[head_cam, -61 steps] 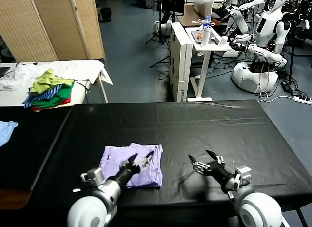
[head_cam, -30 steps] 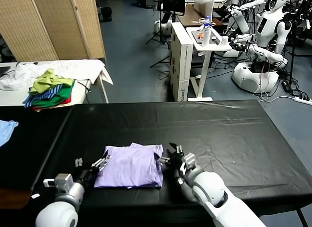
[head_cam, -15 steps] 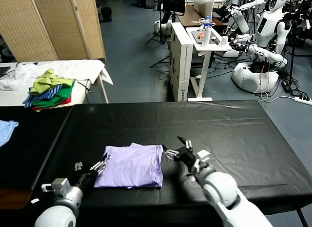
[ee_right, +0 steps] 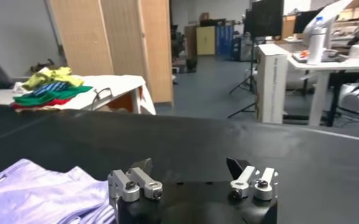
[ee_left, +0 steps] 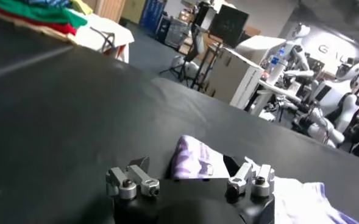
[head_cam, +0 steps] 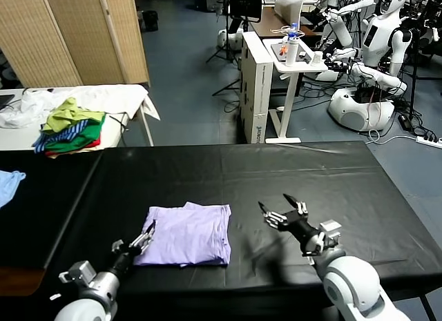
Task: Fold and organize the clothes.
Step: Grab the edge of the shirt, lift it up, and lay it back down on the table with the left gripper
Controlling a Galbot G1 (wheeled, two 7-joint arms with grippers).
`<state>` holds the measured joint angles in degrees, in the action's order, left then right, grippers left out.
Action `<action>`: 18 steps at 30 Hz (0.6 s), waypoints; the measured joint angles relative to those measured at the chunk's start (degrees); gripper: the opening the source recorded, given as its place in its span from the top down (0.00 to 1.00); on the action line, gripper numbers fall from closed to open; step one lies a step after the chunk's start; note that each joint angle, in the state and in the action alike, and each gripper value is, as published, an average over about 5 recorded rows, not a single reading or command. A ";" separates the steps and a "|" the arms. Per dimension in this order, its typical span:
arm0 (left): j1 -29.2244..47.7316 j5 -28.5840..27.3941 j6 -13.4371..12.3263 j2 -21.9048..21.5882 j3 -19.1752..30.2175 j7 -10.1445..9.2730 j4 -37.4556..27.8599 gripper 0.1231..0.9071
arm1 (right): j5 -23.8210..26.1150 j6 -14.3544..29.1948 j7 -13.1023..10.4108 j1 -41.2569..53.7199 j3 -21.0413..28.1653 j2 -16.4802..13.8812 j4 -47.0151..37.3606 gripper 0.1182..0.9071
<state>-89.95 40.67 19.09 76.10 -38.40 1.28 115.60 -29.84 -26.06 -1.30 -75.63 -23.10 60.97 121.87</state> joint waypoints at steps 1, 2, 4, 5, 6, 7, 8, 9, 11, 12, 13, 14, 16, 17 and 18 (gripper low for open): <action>0.01 0.31 -0.04 0.14 0.01 0.06 -0.26 0.00 | 0.01 0.00 0.00 -0.16 -0.17 -0.03 0.11 0.00; 0.02 0.66 -0.07 0.25 0.01 0.11 -0.54 0.00 | 0.02 0.00 0.01 -0.30 -0.30 -0.05 0.19 0.00; 0.07 1.49 -0.13 0.44 -0.05 0.19 -1.08 0.00 | 0.06 -0.01 0.01 -0.47 -0.44 -0.06 0.32 0.00; 0.09 1.92 -0.16 0.52 -0.10 0.23 -1.30 0.01 | 0.08 -0.02 0.01 -0.53 -0.47 -0.06 0.36 0.00; 0.10 2.26 -0.18 0.57 -0.15 0.27 -1.47 0.02 | 0.11 -0.03 0.01 -0.56 -0.48 -0.05 0.39 0.00; 0.09 2.53 -0.20 0.62 -0.19 0.31 -1.58 0.05 | 0.13 -0.04 0.01 -0.57 -0.48 -0.03 0.40 0.00; 0.08 2.73 -0.21 0.67 -0.22 0.34 -1.65 0.10 | 0.15 -0.05 0.01 -0.57 -0.47 -0.01 0.40 0.00; 0.06 2.86 -0.20 0.70 -0.23 0.37 -1.70 0.15 | 0.17 -0.06 0.01 -0.56 -0.46 0.01 0.40 0.00; 0.03 3.04 -0.17 0.77 -0.24 0.40 -1.74 0.31 | 0.20 -0.07 0.01 -0.52 -0.44 0.07 0.41 0.00; 0.02 3.13 -0.15 0.80 -0.24 0.41 -1.75 0.38 | 0.21 -0.08 0.01 -0.49 -0.43 0.09 0.41 0.00; 0.01 3.20 -0.10 0.83 -0.24 0.42 -1.75 0.46 | 0.22 -0.08 0.00 -0.46 -0.43 0.10 0.41 0.00; 0.00 3.29 -0.04 0.87 -0.24 0.43 -1.76 0.55 | 0.23 -0.08 0.00 -0.43 -0.43 0.11 0.41 0.00; 0.00 3.60 0.12 0.97 -0.23 0.37 -1.75 0.70 | 0.24 -0.08 -0.01 -0.41 -0.46 0.13 0.41 0.00; 0.01 3.84 0.21 1.03 -0.22 0.29 -1.73 0.77 | 0.26 -0.08 -0.01 -0.43 -0.50 0.15 0.42 0.00; 0.04 4.11 0.30 1.09 -0.22 0.19 -1.69 0.84 | 0.29 -0.08 -0.02 -0.48 -0.55 0.17 0.43 0.00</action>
<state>-89.91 44.78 19.39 77.20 -38.62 1.47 113.92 -29.55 -26.15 -1.31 -76.11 -23.65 61.14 122.30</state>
